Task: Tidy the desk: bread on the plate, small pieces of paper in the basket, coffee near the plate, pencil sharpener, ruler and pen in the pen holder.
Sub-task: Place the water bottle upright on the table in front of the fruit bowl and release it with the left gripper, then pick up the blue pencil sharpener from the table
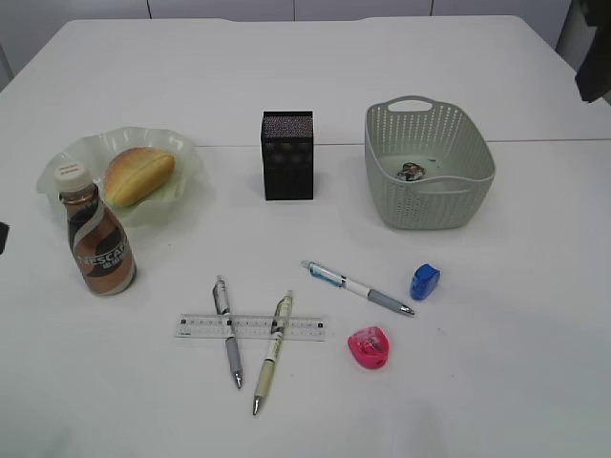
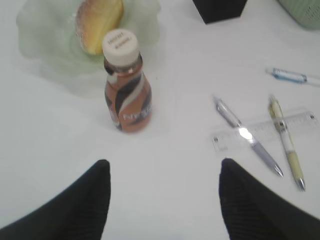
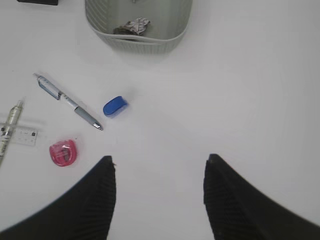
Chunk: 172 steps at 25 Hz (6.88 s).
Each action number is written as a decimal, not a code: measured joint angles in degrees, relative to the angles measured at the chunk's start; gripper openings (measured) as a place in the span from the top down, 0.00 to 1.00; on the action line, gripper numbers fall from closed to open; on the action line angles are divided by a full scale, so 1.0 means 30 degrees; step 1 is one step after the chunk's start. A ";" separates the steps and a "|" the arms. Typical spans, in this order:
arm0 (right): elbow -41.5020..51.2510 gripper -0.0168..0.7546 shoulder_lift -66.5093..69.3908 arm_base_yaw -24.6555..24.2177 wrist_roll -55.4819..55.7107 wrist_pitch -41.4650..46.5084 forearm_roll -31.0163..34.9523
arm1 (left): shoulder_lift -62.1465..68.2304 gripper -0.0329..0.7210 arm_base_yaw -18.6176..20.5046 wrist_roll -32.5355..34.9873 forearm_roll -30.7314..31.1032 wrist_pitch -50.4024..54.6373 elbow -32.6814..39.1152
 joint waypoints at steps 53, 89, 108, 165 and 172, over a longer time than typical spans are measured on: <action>0.0177 0.44 1.0859 0.1538 1.7104 -0.4762 0.0113 | -0.1379 0.30 0.0000 -0.3447 -0.0829 1.4509 -0.4274; -0.0179 0.45 1.4368 0.1853 1.8425 -0.5572 0.0613 | -0.1379 0.30 0.0000 -0.3447 -0.0388 1.4515 -0.4274; -0.0179 0.47 1.4860 0.1853 1.8425 -0.5979 0.0208 | -0.1379 0.30 0.0000 -0.3447 -0.0356 1.4548 -0.4274; -0.0360 0.77 1.5437 0.2978 1.0316 -0.3126 -0.1256 | -0.1379 0.30 0.0000 -0.3447 -0.0085 1.4548 -0.4274; -0.0360 0.77 1.5365 0.4189 0.8921 -0.3126 -0.1748 | -0.1379 0.30 0.0000 -0.3447 -0.0008 1.4548 -0.4274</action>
